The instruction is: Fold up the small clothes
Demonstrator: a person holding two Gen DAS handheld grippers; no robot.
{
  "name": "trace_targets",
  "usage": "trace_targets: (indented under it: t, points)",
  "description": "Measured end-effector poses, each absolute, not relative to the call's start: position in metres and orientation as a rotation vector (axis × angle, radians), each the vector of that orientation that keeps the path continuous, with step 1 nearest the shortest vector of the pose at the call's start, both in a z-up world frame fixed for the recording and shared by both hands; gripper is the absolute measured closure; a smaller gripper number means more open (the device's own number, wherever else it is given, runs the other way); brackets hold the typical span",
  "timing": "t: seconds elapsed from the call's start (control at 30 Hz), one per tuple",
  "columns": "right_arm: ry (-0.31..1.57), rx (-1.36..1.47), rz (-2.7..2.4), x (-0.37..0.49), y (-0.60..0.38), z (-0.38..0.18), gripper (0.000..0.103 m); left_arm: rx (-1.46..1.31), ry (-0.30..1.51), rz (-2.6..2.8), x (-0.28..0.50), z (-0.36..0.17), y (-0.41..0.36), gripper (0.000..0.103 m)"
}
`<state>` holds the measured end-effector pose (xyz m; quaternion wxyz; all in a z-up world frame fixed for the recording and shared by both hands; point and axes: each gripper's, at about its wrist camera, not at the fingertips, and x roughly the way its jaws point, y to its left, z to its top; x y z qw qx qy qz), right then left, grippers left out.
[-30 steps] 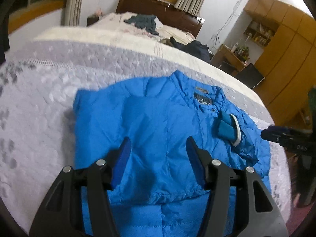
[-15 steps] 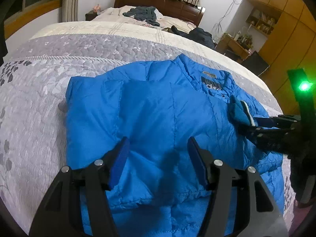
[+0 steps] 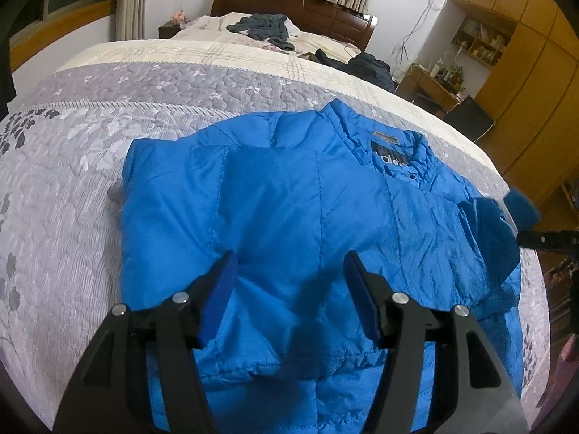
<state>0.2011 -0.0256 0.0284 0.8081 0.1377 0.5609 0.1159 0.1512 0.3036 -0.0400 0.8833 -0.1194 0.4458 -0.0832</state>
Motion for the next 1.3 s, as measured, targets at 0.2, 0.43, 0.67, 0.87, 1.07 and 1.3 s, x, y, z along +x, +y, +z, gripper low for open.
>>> trace_targets:
  t: [0.2,0.43,0.67,0.87,1.07,1.3]
  points:
    - [1.192,0.467,0.272,0.209,-0.071,0.004,0.04,-0.297,0.914,-0.184,0.147,-0.029,0.309,0.042]
    - [1.201,0.528,0.243,0.216,-0.085,-0.015,0.09,-0.237,0.907,-0.208,0.144,-0.029,0.295,0.042]
    - [1.197,0.476,0.251,0.193,-0.087,-0.001,0.092,-0.231,0.922,-0.197,0.149,-0.036,0.3,0.042]
    - [1.242,0.443,0.216,0.196,-0.086,-0.027,0.09,-0.201,0.93,-0.196,0.151,-0.041,0.299,0.042]
    - [1.174,0.328,0.154,0.183,-0.08,-0.001,0.081,-0.196,0.903,-0.161,0.142,-0.025,0.298,0.041]
    - [1.08,0.243,0.214,0.172,-0.05,0.031,0.069,-0.161,0.875,-0.221,0.127,-0.009,0.272,0.04]
